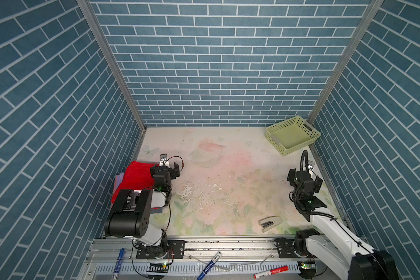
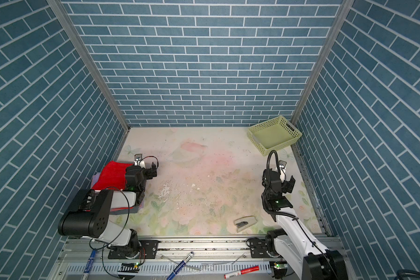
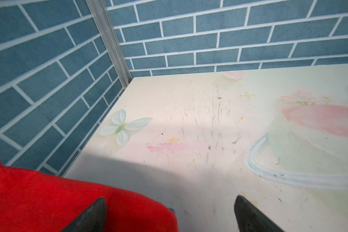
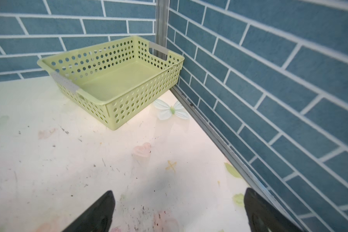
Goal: Fold and stack t-shirts
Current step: Reset both arms
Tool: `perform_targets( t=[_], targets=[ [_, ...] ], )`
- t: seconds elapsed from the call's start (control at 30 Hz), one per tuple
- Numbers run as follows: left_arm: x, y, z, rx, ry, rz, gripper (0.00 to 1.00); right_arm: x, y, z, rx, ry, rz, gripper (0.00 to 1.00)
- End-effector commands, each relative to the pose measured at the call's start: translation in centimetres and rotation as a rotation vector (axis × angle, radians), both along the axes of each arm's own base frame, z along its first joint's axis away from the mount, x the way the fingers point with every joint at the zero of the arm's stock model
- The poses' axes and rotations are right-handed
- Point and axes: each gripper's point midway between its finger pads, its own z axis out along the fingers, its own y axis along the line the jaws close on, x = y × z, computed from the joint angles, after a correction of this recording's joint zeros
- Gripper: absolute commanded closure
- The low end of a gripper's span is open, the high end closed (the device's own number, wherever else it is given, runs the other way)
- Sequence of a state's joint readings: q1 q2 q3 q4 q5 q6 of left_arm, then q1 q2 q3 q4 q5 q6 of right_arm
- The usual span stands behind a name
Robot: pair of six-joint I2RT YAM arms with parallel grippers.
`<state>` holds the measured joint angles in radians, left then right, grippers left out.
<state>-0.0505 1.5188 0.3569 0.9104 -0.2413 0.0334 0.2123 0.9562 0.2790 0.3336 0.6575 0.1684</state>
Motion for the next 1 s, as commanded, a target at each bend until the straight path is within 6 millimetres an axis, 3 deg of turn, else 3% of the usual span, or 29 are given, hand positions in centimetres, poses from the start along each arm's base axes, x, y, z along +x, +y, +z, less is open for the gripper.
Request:
perform_targets(
  t=[0.0, 0.07, 0.27, 0.4, 0.73, 0.97],
  targets=[
    [0.0, 0.5, 0.0, 0.012, 0.000, 0.046, 0.00, 2.5, 1.0, 2.0, -0.025, -0.165, 0.098, 0.01],
    [0.0, 0.5, 0.0, 0.013, 0.000, 0.047, 0.00, 3.3, 1.7, 0.3, -0.021, -0.128, 0.144, 0.01],
    [0.0, 0.6, -0.1, 0.013, 0.001, 0.047, 0.00, 5.7, 2.6, -0.3, -0.046, -0.145, 0.234, 0.01],
    [0.0, 0.5, 0.0, 0.013, 0.000, 0.047, 0.00, 6.5, 1.7, -1.5, -0.010, -0.158, 0.237, 0.01],
    [0.0, 0.6, 0.0, 0.013, 0.000, 0.047, 0.00, 8.4, 2.3, -4.1, 0.066, -0.042, 0.317, 0.04],
    [0.0, 0.6, 0.0, 0.013, 0.001, 0.048, 0.00, 9.2, 1.3, -4.6, 0.139, -0.006, 0.307, 0.01]
  ],
)
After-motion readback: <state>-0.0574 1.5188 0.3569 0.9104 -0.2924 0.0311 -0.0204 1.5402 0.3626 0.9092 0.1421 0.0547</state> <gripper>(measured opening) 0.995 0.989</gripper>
